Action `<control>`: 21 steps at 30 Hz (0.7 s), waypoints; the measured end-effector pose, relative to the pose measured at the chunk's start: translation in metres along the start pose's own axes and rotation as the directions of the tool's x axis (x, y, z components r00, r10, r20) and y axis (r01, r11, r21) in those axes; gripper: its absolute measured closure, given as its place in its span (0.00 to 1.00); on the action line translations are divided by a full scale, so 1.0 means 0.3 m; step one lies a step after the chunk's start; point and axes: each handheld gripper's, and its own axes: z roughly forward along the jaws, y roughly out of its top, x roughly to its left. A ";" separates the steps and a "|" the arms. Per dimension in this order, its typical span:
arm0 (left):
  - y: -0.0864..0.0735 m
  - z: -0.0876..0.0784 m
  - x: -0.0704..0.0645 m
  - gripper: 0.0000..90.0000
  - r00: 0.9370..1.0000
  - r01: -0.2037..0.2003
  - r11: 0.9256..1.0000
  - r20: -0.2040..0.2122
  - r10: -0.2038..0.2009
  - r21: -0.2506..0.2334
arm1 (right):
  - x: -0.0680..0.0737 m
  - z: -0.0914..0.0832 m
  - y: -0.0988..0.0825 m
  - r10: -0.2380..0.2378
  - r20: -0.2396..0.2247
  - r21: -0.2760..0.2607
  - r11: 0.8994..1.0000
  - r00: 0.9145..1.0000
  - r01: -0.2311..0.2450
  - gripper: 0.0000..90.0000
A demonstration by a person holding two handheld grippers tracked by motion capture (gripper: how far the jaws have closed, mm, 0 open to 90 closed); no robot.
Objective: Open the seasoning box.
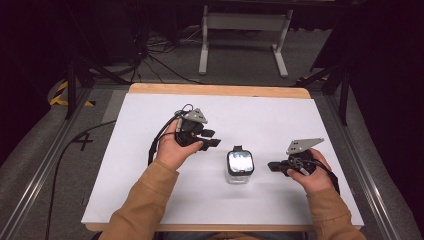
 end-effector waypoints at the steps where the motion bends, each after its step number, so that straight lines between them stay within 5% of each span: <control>1: 0.000 0.013 0.001 0.67 1.000 0.003 1.000 -0.014 -0.003 -0.010 | 0.001 -0.001 -0.004 -0.001 0.003 -0.001 1.000 1.000 0.001 1.00; 9: 0.006 0.080 0.003 0.78 0.998 0.062 0.996 0.025 -0.061 -0.068 | 0.012 0.003 -0.020 0.008 0.002 0.000 1.000 1.000 -0.008 1.00; 14: 0.011 0.121 -0.006 0.85 0.992 0.074 0.990 0.114 -0.061 -0.117 | 0.026 0.010 -0.030 0.002 0.000 0.005 1.000 1.000 -0.002 1.00; 21: 0.012 0.170 -0.026 0.89 0.987 0.065 0.995 0.154 -0.052 -0.078 | 0.029 0.008 -0.037 0.011 0.001 0.005 1.000 1.000 -0.011 1.00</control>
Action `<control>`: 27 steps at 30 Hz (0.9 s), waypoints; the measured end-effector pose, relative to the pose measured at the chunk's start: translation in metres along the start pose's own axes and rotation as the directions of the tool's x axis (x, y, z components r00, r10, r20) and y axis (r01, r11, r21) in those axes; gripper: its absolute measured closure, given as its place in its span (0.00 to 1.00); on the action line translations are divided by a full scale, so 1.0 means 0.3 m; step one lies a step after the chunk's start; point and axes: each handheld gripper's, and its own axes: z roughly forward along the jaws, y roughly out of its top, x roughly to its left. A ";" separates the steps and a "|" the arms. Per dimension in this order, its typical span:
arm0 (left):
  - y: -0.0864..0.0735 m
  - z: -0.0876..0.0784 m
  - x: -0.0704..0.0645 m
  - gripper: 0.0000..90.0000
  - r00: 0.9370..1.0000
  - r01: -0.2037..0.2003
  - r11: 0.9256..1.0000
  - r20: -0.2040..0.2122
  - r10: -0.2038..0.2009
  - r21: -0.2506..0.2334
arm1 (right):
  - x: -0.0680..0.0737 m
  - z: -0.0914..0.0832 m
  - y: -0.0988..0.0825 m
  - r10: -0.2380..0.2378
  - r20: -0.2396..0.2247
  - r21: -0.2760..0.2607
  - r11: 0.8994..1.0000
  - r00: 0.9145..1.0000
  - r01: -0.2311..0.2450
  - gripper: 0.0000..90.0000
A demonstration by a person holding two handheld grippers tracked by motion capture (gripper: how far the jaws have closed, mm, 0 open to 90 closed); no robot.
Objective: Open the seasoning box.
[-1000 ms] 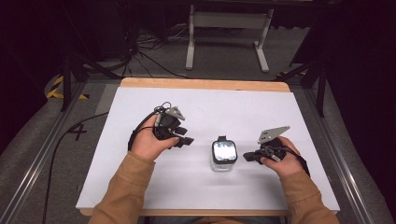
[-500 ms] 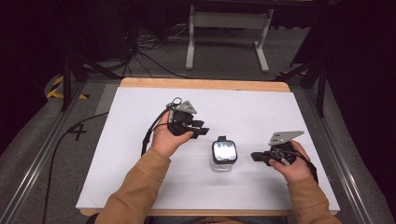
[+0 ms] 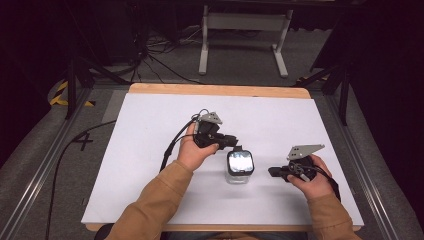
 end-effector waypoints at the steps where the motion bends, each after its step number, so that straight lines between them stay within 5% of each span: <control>1: -0.001 0.004 -0.002 0.90 1.000 -0.001 1.000 0.001 0.001 -0.008 | 0.000 0.002 0.001 -0.005 0.002 -0.001 1.000 1.000 0.005 1.00; 9: -0.021 0.042 -0.015 0.93 0.999 0.028 0.998 -0.034 -0.030 -0.058 | 0.013 0.020 0.009 -0.015 -0.011 0.007 1.000 1.000 0.015 0.99; 17: -0.021 0.045 -0.015 0.97 0.999 0.042 0.998 -0.023 -0.043 -0.036 | 0.017 0.025 0.010 -0.019 -0.018 0.009 1.000 1.000 0.019 0.99; 27: -0.022 0.044 -0.015 0.97 0.998 0.024 0.998 -0.059 -0.027 -0.051 | 0.032 0.032 0.019 -0.038 -0.030 0.007 0.999 0.999 0.038 0.99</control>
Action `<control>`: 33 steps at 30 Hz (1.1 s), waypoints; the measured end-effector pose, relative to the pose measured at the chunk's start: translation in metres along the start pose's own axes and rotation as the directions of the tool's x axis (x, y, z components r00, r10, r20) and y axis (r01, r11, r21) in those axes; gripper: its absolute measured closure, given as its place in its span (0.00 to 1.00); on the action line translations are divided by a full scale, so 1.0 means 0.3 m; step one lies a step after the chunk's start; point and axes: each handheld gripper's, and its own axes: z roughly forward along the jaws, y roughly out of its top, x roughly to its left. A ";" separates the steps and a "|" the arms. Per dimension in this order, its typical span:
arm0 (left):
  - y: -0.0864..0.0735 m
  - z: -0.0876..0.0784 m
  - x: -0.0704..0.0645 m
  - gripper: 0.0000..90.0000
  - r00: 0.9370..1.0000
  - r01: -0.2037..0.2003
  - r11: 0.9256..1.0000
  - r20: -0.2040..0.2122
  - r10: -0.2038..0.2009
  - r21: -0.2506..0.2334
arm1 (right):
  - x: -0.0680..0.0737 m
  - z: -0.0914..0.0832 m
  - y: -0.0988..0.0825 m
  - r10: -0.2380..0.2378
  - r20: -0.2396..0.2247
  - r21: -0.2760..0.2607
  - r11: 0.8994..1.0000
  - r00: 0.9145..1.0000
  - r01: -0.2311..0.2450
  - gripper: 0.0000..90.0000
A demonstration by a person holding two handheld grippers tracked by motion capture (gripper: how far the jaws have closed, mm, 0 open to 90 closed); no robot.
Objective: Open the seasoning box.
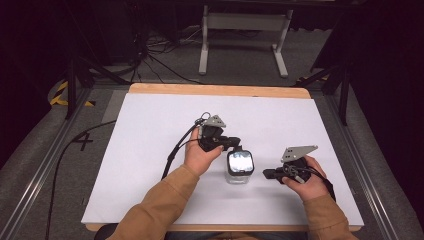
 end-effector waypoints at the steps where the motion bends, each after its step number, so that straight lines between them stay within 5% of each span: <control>1: 0.000 0.001 0.002 0.97 1.000 0.001 1.000 0.002 -0.001 -0.001 | 0.000 0.000 0.000 0.000 0.000 -0.001 1.000 1.000 0.000 0.99; 33: 0.002 0.003 0.000 0.99 0.999 0.034 0.999 0.021 -0.034 0.015 | 0.034 -0.013 0.029 -0.034 -0.031 -0.036 0.999 0.999 0.032 1.00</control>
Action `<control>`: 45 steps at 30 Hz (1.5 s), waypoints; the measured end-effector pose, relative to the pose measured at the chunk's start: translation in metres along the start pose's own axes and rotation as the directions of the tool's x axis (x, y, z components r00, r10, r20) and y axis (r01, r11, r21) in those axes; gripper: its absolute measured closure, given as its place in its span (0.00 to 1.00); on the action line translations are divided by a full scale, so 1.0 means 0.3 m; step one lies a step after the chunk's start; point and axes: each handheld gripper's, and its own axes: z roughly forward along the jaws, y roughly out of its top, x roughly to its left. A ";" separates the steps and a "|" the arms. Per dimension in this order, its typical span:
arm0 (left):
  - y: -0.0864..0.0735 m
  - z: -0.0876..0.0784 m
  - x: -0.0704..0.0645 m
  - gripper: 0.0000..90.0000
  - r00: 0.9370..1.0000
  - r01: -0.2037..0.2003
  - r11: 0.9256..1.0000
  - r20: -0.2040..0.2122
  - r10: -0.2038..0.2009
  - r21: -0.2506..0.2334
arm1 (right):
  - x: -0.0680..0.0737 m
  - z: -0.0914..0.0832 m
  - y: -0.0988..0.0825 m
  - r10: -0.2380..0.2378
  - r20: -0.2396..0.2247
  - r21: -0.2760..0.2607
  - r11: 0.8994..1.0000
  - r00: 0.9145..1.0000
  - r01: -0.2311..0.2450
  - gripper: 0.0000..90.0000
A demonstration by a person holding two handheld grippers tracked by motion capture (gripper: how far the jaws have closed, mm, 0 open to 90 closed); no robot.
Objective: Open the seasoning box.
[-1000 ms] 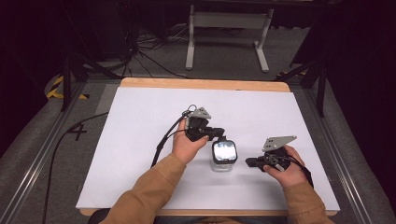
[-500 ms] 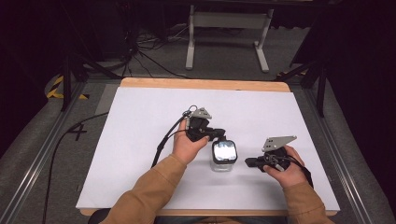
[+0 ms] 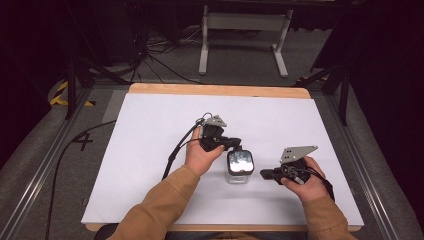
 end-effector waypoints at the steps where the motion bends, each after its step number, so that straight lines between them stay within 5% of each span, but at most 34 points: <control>1: 0.000 0.000 0.001 0.99 1.000 -0.001 1.000 -0.001 0.001 0.000 | 0.005 -0.001 0.004 -0.005 -0.004 -0.002 1.000 1.000 0.005 1.00; 9: -0.002 0.002 0.004 0.99 1.000 0.000 1.000 0.002 0.000 -0.005 | 0.027 -0.005 0.023 -0.025 -0.027 -0.022 0.999 0.999 0.025 1.00; 15: -0.001 0.002 0.003 0.99 1.000 -0.001 1.000 -0.004 0.001 -0.001 | 0.046 -0.010 0.042 -0.020 -0.007 -0.119 0.993 1.000 0.019 1.00; 29: 0.003 -0.007 -0.007 0.94 1.000 -0.010 1.000 -0.025 0.009 -0.003 | 0.062 0.005 0.055 -0.026 -0.024 -0.147 0.989 0.999 0.023 1.00; 37: 0.032 -0.121 -0.064 0.95 0.998 -0.053 0.998 -0.043 0.051 -0.045 | 0.054 0.001 0.072 -0.034 -0.020 -0.158 0.987 0.999 0.031 1.00; 45: 0.047 -0.225 -0.146 0.96 0.997 -0.080 0.996 -0.019 0.079 -0.035 | 0.044 -0.006 0.104 -0.053 -0.014 -0.182 0.982 0.998 0.049 1.00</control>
